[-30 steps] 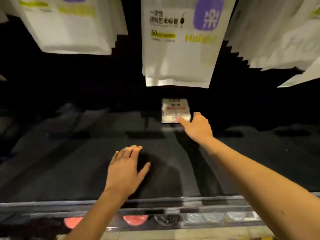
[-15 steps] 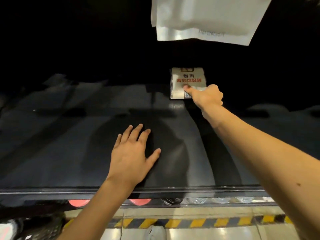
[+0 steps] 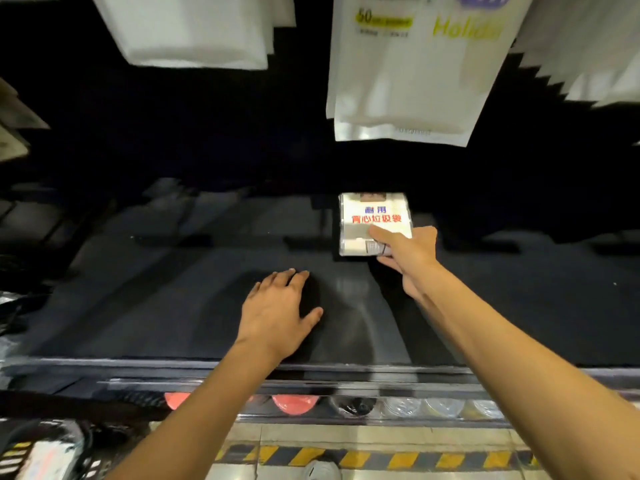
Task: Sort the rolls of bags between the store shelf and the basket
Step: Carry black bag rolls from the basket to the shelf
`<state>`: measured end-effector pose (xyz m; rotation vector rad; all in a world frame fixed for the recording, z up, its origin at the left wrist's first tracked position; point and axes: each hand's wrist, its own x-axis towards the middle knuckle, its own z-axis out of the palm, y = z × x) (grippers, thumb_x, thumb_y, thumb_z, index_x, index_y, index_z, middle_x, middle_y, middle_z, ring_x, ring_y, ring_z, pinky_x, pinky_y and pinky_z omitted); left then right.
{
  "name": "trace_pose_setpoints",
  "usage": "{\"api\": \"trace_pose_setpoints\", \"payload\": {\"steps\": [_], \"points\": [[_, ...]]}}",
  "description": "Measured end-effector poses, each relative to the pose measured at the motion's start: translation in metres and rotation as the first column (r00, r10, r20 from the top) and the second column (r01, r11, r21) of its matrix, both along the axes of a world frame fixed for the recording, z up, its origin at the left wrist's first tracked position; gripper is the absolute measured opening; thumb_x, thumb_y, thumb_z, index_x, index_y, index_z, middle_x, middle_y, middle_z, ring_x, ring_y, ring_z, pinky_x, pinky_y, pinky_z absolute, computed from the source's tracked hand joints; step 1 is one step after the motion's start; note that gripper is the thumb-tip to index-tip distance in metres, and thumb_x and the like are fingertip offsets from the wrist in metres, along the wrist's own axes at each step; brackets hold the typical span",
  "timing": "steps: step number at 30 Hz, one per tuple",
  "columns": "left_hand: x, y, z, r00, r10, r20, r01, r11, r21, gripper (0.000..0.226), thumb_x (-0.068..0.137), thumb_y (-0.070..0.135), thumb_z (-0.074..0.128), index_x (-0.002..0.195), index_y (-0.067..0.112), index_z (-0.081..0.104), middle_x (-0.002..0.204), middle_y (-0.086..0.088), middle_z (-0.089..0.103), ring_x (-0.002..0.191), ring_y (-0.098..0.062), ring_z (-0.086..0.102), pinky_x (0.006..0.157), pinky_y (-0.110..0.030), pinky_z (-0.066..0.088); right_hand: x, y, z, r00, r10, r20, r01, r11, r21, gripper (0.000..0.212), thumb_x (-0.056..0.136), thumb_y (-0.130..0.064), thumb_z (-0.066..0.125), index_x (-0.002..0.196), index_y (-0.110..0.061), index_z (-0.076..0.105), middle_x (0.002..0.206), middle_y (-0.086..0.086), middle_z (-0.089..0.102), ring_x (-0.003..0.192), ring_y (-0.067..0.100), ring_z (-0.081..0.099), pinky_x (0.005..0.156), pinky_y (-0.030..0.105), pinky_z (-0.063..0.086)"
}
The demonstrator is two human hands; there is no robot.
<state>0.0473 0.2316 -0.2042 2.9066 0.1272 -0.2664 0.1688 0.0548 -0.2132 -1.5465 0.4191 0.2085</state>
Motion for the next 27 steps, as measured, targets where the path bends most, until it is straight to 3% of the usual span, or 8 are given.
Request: {"api": "trace_pose_setpoints", "payload": {"steps": [4, 10, 14, 17, 22, 25, 27], "points": [[-0.039, 0.021, 0.051, 0.996, 0.074, 0.041, -0.074, 0.997, -0.010, 0.063, 0.092, 0.052, 0.046, 0.146, 0.027, 0.028, 0.150, 0.006, 0.032, 0.139, -0.014, 0.027, 0.114, -0.029, 0.024, -0.058, 0.003, 0.042, 0.997, 0.075, -0.007, -0.074, 0.996, 0.052, 0.054, 0.072, -0.017, 0.080, 0.117, -0.001, 0.054, 0.105, 0.012, 0.068, 0.088, 0.018, 0.068, 0.050, 0.017, 0.051], [-0.126, 0.056, 0.131, 0.972, 0.211, 0.103, -0.213, 0.977, 0.004, 0.062, 0.092, 0.053, 0.045, 0.146, 0.025, 0.030, 0.148, 0.006, 0.035, 0.136, -0.014, 0.032, 0.109, -0.026, 0.026, -0.144, 0.038, 0.132, 0.979, 0.203, 0.017, -0.203, 0.974, 0.096, 0.049, 0.076, -0.009, 0.077, 0.107, -0.008, 0.038, 0.096, 0.002, 0.059, 0.081, 0.012, 0.062, 0.062, 0.024, 0.051], [-0.189, 0.087, 0.173, 0.928, 0.354, 0.113, -0.355, 0.935, -0.012, 0.062, 0.092, 0.055, 0.045, 0.145, 0.026, 0.033, 0.147, 0.007, 0.037, 0.134, -0.015, 0.036, 0.106, -0.030, 0.034, -0.192, 0.071, 0.183, 0.938, 0.342, 0.047, -0.345, 0.936, 0.075, 0.045, 0.075, -0.008, 0.078, 0.095, -0.015, 0.038, 0.094, 0.000, 0.058, 0.085, 0.017, 0.062, 0.065, 0.027, 0.052], [-0.237, 0.115, 0.194, 0.890, 0.433, 0.142, -0.434, 0.901, -0.020, 0.068, 0.085, 0.064, 0.039, 0.141, 0.025, 0.038, 0.144, 0.005, 0.043, 0.131, -0.016, 0.042, 0.106, -0.030, 0.036, -0.224, 0.099, 0.207, 0.889, 0.455, 0.061, -0.458, 0.888, 0.045, 0.048, 0.073, -0.006, 0.079, 0.101, -0.011, 0.040, 0.093, 0.001, 0.060, 0.084, 0.018, 0.063, 0.065, 0.029, 0.052], [-0.326, 0.165, 0.207, 0.791, 0.588, 0.172, -0.592, 0.806, -0.031, 0.061, 0.089, 0.059, 0.044, 0.142, 0.028, 0.037, 0.143, 0.007, 0.044, 0.129, -0.014, 0.042, 0.102, -0.030, 0.038, -0.282, 0.162, 0.214, 0.798, 0.602, -0.007, -0.601, 0.797, 0.062, 0.039, 0.073, -0.003, 0.077, 0.094, -0.009, 0.045, 0.096, 0.009, 0.066, 0.082, 0.024, 0.065, 0.077, 0.046, 0.055], [-0.380, 0.199, 0.202, 0.712, 0.686, 0.149, -0.689, 0.724, -0.041, 0.063, 0.089, 0.060, 0.044, 0.142, 0.027, 0.036, 0.143, 0.007, 0.043, 0.129, -0.015, 0.042, 0.101, -0.029, 0.038, -0.319, 0.208, 0.208, 0.748, 0.663, -0.029, -0.661, 0.749, 0.054, 0.039, 0.073, 0.001, 0.076, 0.096, -0.007, 0.046, 0.091, 0.008, 0.066, 0.077, 0.021, 0.064, 0.059, 0.033, 0.054], [-0.419, 0.220, 0.197, 0.656, 0.745, 0.126, -0.746, 0.664, -0.045, 0.062, 0.090, 0.058, 0.044, 0.143, 0.026, 0.035, 0.144, 0.006, 0.042, 0.129, -0.015, 0.041, 0.102, -0.029, 0.036, -0.344, 0.242, 0.200, 0.721, 0.690, -0.063, -0.687, 0.724, 0.064, 0.040, 0.072, 0.001, 0.076, 0.096, -0.009, 0.046, 0.092, 0.008, 0.064, 0.078, 0.022, 0.063, 0.058, 0.032, 0.051]]}}
